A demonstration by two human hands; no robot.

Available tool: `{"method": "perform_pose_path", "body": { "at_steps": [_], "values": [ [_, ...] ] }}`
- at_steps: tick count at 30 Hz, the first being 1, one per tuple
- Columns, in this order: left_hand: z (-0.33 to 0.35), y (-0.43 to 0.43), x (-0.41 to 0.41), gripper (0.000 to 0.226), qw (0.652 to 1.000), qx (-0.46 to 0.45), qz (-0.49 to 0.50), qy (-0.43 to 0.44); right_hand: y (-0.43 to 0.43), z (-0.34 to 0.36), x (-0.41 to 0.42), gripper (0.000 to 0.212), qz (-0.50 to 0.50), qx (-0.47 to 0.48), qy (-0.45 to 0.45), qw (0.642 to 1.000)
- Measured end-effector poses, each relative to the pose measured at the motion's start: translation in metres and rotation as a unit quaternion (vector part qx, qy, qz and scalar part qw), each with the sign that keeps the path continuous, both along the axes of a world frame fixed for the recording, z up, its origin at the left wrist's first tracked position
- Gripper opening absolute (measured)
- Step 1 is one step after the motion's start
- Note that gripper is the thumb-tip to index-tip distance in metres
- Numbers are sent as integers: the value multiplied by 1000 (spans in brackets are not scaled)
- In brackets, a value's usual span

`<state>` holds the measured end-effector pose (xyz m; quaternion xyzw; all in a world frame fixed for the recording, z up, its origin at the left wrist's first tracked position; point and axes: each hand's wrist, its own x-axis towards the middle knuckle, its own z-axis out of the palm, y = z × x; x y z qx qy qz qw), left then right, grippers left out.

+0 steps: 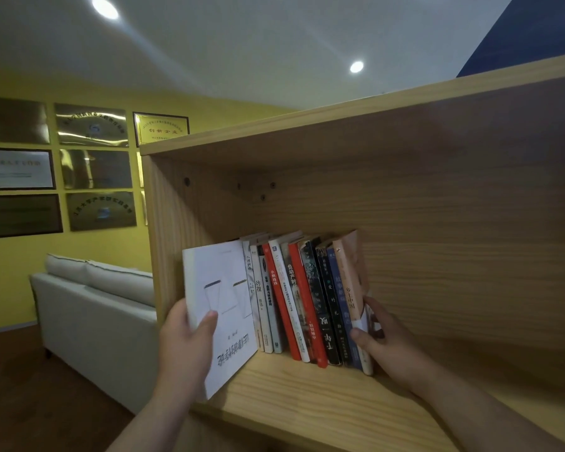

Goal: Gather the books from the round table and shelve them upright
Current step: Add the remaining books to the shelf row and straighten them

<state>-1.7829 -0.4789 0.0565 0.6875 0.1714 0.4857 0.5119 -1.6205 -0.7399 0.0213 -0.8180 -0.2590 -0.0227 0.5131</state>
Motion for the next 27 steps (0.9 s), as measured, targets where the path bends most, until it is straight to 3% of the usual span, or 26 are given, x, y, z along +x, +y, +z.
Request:
{"method": "perform_pose_path", "body": {
  "at_steps": [4,7,9,12,13,16,19,21,24,27],
  "values": [
    [0,6,-46,12,999,24,2,-26,1,5,-10,76,6,-19,7,1000],
    [20,-11,-70,16,995,42,-86,-20,0,26,-36,55,-21,59,-46,997],
    [35,-29,-79,20,986,77,-147,3,-8,47,-56,61,-79,133,-117,981],
    [53,-58,-80,24,956,169,-233,54,-26,87,-98,79,-8,162,-184,969],
    [57,-69,-78,20,943,202,-250,84,-33,98,-110,76,30,126,-197,972],
    [69,-96,-71,28,906,265,-295,150,-49,113,-124,29,57,47,-195,978],
    [80,-105,-64,23,897,292,-285,169,-67,109,-119,7,0,107,-136,985],
    [83,-98,-58,15,920,273,-232,156,-79,102,-115,11,-48,165,-80,982],
    [72,-93,-52,10,957,90,-258,98,-87,84,-96,28,-99,303,63,946],
    [52,-116,-43,24,930,13,-342,134,-78,64,-82,40,-99,374,186,903]
  ]
}}
